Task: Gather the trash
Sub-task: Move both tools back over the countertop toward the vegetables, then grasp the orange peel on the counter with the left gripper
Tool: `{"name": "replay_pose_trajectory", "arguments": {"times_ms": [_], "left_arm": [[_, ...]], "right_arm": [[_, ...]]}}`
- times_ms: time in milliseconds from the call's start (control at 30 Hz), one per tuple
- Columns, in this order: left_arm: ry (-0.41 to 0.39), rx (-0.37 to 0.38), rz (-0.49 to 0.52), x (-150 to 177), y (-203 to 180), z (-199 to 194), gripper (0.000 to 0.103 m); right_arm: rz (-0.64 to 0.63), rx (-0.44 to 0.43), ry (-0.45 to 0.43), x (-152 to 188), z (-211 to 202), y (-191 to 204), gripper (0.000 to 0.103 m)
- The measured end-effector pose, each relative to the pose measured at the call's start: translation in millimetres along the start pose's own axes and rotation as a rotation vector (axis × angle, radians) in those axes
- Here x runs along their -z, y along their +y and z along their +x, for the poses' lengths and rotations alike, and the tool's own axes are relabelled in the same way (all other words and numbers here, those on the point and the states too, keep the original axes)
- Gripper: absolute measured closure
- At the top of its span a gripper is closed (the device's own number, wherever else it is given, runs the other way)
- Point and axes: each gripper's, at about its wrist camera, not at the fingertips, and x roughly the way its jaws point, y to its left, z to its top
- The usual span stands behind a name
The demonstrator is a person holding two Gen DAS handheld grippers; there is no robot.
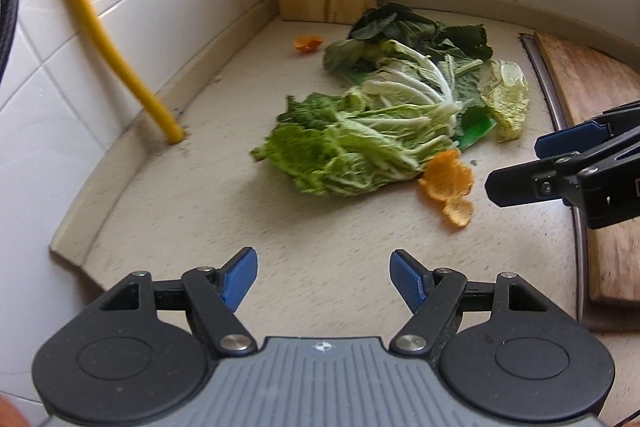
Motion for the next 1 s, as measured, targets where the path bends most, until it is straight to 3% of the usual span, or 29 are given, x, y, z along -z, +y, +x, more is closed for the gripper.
{"name": "replay_pose_trajectory", "arguments": {"times_ms": [200,300,533,833,933,1000], "left_arm": [[-0.009,0.041,-0.039,-14.5,-14.4,7.2,0.032],[-0.017,0.084,-0.058,-20.8,-25.0,11.5,0.032],[-0.005,0.164,-0.001,-39.1,-49.2,34.7,0.032],[0.016,0.198,-0.003,-48.8,-54.3,60.3,0.033],[0.001,0.183,-0.006,-48.7,-55.3,61.8,0.04],[-0.012,0.161,-0.007,-47.8,-55.1,60.9,0.057]], "right_arm": [[0.002,-0.01,-0.014,-6.7,-1.5,-25.8,0.019],[-0.003,0.028,-0.034,-11.1,-6.4,-39.2,0.019],[0.094,0.098,-0.069,-14.0,-18.6,-76.5,0.019],[0.087,0.115,-0.072,-17.7,-16.0,-84.4,0.018],[0.078,0.11,-0.059,-22.1,-8.9,-86.8,0.018],[0.072,0.107,-0.052,-25.6,-3.7,-88.0,0.018]]}}
